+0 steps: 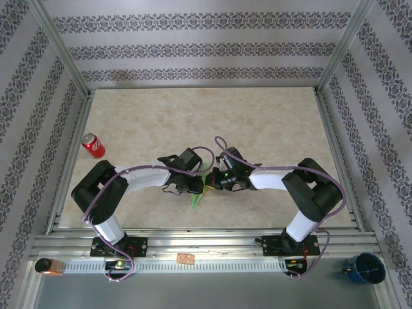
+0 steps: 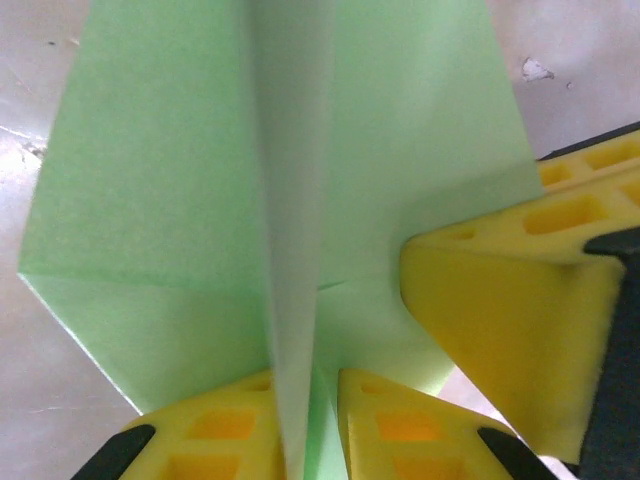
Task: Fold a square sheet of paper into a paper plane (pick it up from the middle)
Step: Move the paper plane to the center of the table.
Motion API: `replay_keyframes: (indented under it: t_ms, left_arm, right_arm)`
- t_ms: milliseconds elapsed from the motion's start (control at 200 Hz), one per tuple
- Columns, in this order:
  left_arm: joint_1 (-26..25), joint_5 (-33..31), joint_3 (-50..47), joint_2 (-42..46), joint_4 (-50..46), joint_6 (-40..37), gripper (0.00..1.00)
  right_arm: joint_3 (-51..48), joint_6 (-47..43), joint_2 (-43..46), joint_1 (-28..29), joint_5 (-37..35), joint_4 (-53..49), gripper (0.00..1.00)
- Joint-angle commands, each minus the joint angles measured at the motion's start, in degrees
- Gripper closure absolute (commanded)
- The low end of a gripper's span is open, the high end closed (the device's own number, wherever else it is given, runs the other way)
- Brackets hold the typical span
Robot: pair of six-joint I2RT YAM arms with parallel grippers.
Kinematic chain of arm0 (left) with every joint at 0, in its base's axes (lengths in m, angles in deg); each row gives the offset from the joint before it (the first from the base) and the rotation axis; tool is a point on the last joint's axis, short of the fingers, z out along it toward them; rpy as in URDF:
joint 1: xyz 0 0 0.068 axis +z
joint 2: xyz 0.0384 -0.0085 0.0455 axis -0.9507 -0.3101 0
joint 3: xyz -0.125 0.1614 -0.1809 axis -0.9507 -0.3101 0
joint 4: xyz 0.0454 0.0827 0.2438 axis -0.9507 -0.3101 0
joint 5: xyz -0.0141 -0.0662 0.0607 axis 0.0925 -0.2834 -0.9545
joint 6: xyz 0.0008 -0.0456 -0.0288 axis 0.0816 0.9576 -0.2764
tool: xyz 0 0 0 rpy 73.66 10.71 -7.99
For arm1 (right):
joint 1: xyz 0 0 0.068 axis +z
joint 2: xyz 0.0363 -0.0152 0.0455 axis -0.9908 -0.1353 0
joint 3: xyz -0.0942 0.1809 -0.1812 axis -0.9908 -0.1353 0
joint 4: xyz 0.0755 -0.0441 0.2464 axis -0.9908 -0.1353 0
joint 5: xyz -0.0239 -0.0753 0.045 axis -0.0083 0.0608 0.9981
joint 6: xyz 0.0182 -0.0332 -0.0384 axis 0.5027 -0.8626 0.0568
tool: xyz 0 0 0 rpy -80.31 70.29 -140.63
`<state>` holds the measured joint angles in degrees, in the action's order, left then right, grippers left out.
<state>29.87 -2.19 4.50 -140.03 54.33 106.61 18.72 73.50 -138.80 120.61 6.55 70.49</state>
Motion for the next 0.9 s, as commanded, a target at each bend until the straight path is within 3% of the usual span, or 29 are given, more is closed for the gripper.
replay_keyframes:
  t_ms: [0,335,535,894]
  left_arm:
    - [-0.91,-1.27,1.27,-0.85,-3.10,-1.74,0.81]
    - [-1.27,-2.50,3.77,-2.13,-5.74,-3.25,0.89]
    - [-1.53,-3.92,4.79,-2.90,-6.79,-2.64,0.93]
    - [-1.45,-17.72,8.28,-1.27,-12.06,2.92,0.93]
  right_arm:
    - [0.97,0.07,-0.17,-0.05,0.56,0.78,0.94]
    - [0.00,-0.17,1.49,-0.82,0.60,0.79,0.89]
    - [-0.65,-0.60,3.50,-1.63,0.57,0.36,0.77]
    - [-6.85,-2.05,12.96,-8.77,-0.49,-1.97,0.75]
